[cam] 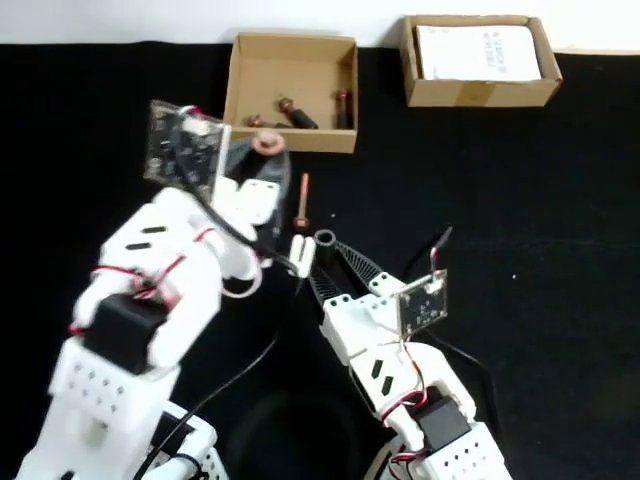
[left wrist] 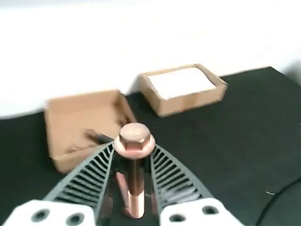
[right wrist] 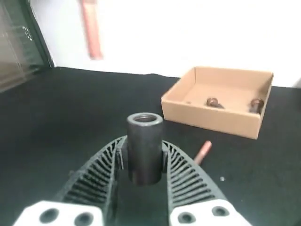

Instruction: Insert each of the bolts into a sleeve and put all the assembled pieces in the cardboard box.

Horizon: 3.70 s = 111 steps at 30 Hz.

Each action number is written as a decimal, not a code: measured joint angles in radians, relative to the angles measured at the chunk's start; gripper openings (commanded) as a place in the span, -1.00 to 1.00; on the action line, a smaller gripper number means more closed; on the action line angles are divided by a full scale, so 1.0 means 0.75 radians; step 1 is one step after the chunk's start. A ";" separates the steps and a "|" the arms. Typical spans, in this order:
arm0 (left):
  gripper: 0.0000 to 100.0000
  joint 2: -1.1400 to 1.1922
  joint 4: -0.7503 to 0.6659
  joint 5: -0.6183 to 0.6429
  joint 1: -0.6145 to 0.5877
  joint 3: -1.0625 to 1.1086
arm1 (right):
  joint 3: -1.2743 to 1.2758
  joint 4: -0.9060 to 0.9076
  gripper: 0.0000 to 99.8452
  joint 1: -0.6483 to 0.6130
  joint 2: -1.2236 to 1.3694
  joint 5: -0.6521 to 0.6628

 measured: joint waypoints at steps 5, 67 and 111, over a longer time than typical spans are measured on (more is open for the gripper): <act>-0.98 0.068 0.010 0.029 0.113 0.000 | 0.002 -0.006 -0.99 0.000 0.090 0.000; -0.98 0.072 -0.098 0.027 0.121 0.135 | 0.002 -0.295 -0.99 0.000 0.229 0.168; -0.65 0.076 0.356 0.037 0.125 0.004 | 0.002 -0.301 -0.99 0.002 0.227 0.170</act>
